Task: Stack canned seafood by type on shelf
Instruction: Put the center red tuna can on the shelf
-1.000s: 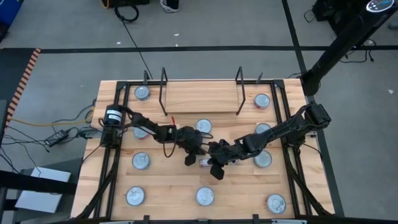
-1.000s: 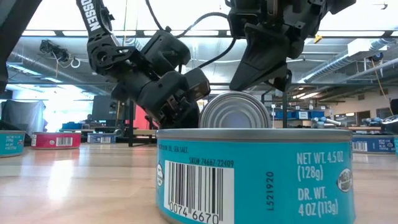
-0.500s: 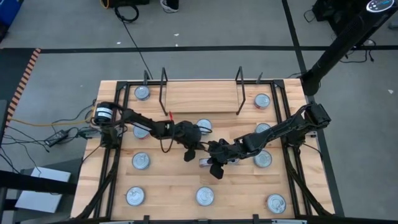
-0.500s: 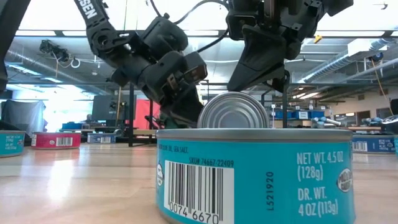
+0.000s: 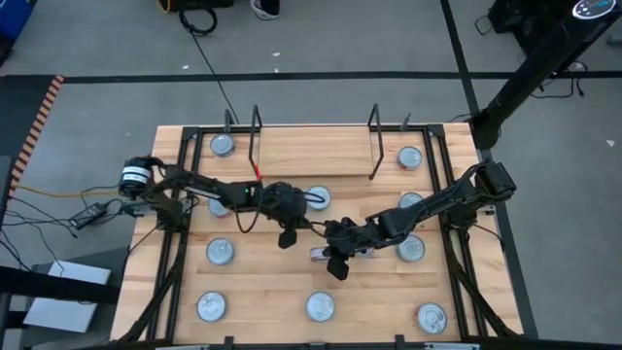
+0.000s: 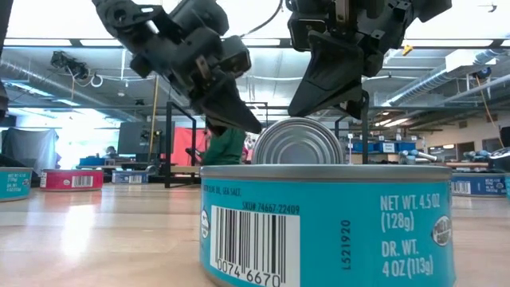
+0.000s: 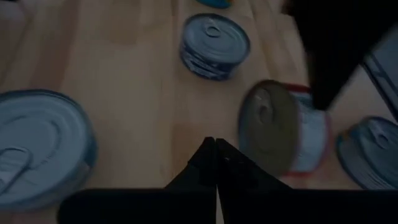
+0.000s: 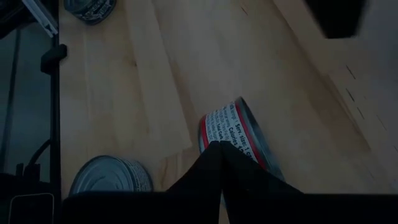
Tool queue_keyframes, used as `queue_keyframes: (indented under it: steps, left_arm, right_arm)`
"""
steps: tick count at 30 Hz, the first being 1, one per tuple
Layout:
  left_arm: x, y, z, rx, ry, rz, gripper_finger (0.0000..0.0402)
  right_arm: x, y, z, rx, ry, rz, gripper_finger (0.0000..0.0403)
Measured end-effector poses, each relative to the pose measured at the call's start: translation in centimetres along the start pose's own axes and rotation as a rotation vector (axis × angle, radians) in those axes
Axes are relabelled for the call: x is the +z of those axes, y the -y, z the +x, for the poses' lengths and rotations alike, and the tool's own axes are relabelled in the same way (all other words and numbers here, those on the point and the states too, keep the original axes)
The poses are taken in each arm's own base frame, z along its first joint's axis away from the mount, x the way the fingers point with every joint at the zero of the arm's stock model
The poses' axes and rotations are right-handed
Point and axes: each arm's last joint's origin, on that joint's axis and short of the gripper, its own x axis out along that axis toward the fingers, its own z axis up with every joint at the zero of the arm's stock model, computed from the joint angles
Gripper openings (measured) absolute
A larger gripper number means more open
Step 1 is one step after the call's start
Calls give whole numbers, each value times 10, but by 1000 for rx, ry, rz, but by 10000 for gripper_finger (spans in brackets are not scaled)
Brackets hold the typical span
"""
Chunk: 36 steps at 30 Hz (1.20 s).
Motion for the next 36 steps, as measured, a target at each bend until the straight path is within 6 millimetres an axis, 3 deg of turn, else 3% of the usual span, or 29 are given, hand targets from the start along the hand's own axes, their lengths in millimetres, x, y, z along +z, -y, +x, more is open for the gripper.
queue_keyframes:
  steps: [12, 23, 29, 36]
  left_arm:
    - [-8, 31, -1, -40, -79, -90, 15]
    - [-11, 79, 3, 93, -20, 19, 160]
    - [-13, 84, 7, 110, -3, -18, 230]
    - [-16, 82, 22, 147, 47, -25, 269]
  right_arm:
    - [0, 0, 0, 2, 3, -8, 20]
    - [0, 0, 0, 3, 4, -8, 18]
    - [2, 1, 0, -1, 7, -3, 16]
    - [6, 5, 0, -6, 14, 5, 17]
